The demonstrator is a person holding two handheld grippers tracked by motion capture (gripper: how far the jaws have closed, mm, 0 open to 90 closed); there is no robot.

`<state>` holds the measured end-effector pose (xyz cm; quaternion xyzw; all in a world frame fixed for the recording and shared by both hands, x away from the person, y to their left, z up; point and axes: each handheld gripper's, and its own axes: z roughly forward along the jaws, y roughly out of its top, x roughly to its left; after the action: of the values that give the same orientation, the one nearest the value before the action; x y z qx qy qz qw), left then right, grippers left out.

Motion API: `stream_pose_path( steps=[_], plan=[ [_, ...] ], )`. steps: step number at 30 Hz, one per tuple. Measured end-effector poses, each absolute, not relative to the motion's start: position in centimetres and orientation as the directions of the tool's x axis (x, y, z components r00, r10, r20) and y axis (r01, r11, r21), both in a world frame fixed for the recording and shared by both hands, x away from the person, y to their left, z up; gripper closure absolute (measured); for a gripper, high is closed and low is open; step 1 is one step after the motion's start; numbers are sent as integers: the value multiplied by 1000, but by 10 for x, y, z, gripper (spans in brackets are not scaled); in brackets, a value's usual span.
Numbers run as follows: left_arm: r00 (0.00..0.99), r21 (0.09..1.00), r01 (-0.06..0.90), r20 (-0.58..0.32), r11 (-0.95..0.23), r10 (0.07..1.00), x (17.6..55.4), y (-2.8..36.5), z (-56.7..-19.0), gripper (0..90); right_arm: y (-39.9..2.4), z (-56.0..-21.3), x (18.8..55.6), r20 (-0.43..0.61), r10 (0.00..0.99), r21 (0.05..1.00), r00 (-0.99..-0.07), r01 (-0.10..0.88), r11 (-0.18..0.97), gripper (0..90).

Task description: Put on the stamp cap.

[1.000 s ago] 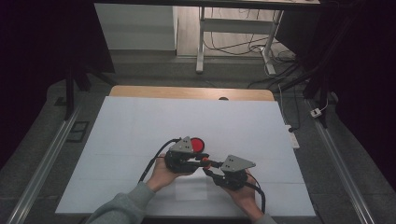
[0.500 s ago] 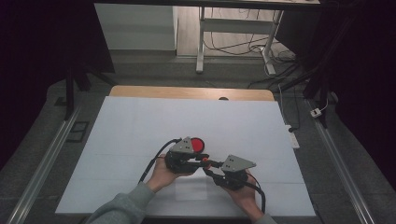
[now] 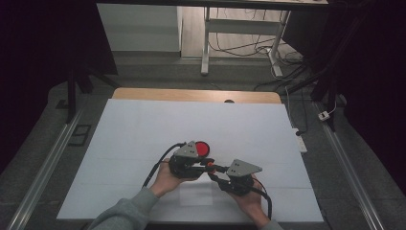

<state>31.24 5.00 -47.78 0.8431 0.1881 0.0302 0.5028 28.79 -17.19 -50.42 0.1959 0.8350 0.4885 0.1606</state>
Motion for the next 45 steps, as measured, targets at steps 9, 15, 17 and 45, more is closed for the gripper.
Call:
stream_pose_path(
  steps=[9,15,17,45],
  plan=[
    [927,860,286,-137,-423,348,312,50,-480,731,-172,-504,289,-72,479,873,-875,177,455,651],
    [929,860,279,-128,-427,348,311,50,-480,731,-171,-504,289,-67,474,873,-878,179,454,651],
    [929,862,278,-129,-425,348,311,50,-480,731,-171,-504,289,-67,475,873,-877,179,454,651],
    [927,867,262,-105,-423,359,309,48,-479,728,-173,-505,290,-59,481,881,-875,181,438,646]
  ],
)
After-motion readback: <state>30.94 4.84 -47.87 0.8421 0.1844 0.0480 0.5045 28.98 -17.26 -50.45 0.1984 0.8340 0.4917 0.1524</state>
